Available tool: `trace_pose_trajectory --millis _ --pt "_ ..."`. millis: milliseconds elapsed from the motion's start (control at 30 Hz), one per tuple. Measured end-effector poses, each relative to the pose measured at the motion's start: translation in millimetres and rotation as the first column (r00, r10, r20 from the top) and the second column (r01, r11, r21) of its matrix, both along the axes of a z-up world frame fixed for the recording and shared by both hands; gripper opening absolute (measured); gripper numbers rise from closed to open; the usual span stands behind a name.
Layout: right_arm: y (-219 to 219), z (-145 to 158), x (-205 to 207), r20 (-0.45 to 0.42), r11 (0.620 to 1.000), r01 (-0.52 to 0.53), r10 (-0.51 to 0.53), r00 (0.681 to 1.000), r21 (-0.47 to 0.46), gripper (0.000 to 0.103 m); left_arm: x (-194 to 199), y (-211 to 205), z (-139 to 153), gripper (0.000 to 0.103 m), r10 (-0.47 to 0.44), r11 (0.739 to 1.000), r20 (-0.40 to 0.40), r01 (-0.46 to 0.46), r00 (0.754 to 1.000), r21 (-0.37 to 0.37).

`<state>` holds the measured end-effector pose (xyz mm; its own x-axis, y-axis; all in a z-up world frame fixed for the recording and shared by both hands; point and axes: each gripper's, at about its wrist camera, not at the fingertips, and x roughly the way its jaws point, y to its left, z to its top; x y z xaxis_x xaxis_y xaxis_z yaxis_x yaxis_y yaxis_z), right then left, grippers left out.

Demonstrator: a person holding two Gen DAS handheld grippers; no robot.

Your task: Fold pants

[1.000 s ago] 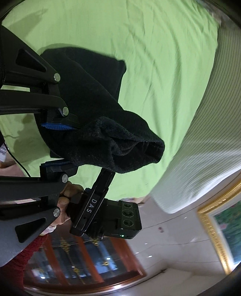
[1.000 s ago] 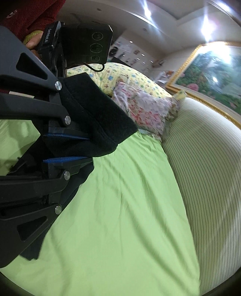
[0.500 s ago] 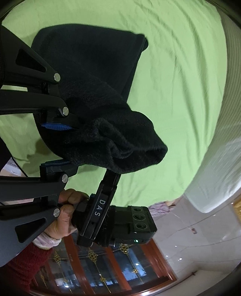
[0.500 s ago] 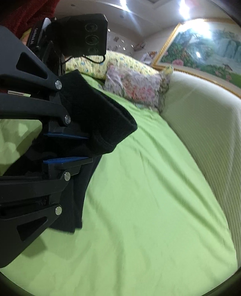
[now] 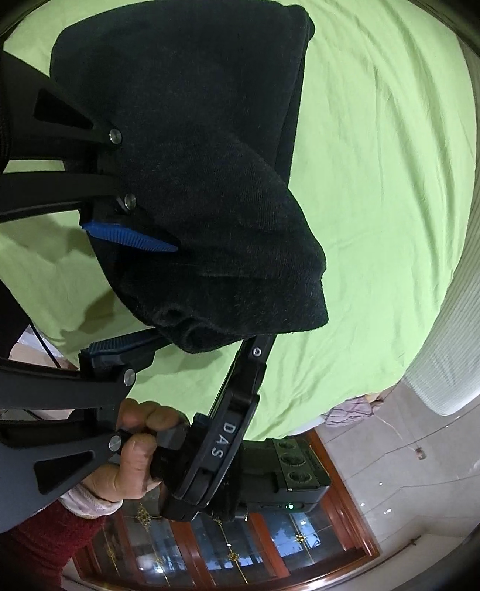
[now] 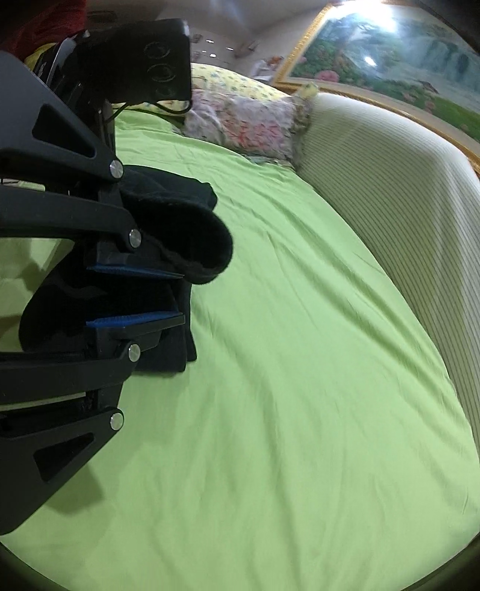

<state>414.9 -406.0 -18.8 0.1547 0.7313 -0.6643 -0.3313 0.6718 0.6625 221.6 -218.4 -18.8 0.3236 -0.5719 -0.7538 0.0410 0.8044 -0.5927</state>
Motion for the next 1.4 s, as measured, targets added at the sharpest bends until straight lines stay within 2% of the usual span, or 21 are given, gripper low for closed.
trace_pose_trajectory --millis 133,233,367,500,767,900,1000,1233,1400 --pt "-2.1 0.0 -1.9 -0.011 0.998 0.026 -0.027 1.000 -0.065 0.020 6.1 -2.9 1.4 0.058 -0.010 0.999 -0.019 0.009 1.000 -0.047" --pt "-7.0 0.9 -3.3 -0.016 0.990 0.078 -0.080 0.997 -0.113 0.027 13.6 -4.9 9.6 0.062 -0.024 0.994 -0.003 0.024 1.000 -0.102" --pt "-15.4 7.6 -8.7 0.007 0.981 0.142 -0.143 0.990 -0.135 0.050 13.5 -1.6 22.5 0.068 -0.040 0.992 0.019 0.042 0.999 -0.117" --pt "-18.1 16.2 -15.3 0.033 0.976 0.167 -0.164 0.986 -0.138 0.060 8.4 15.7 25.0 0.068 -0.003 0.992 0.016 0.005 1.000 -0.126" --pt "4.3 37.9 -31.1 0.095 0.975 0.158 -0.144 0.985 -0.157 0.066 4.1 57.8 27.2 0.076 0.132 0.986 0.024 -0.128 0.991 -0.107" --pt "14.6 46.9 -44.2 0.155 0.954 0.221 -0.192 0.969 -0.202 0.067 -7.6 85.0 20.3 0.078 0.209 0.975 0.013 -0.207 0.978 -0.086" --pt "21.0 48.3 -51.1 0.184 0.940 0.254 -0.214 0.959 -0.226 0.073 -9.5 102.4 16.5 0.079 0.261 0.963 0.000 -0.260 0.965 -0.064" --pt "41.7 30.2 -57.1 0.144 0.929 0.243 -0.210 0.967 -0.279 0.076 -8.5 124.4 4.5 0.081 0.341 0.940 -0.035 -0.341 0.940 -0.024" --pt "38.1 15.3 -57.9 0.097 0.929 0.239 -0.220 0.971 -0.282 0.077 -13.1 139.1 -9.0 0.081 0.352 0.935 -0.067 -0.353 0.934 -0.016"
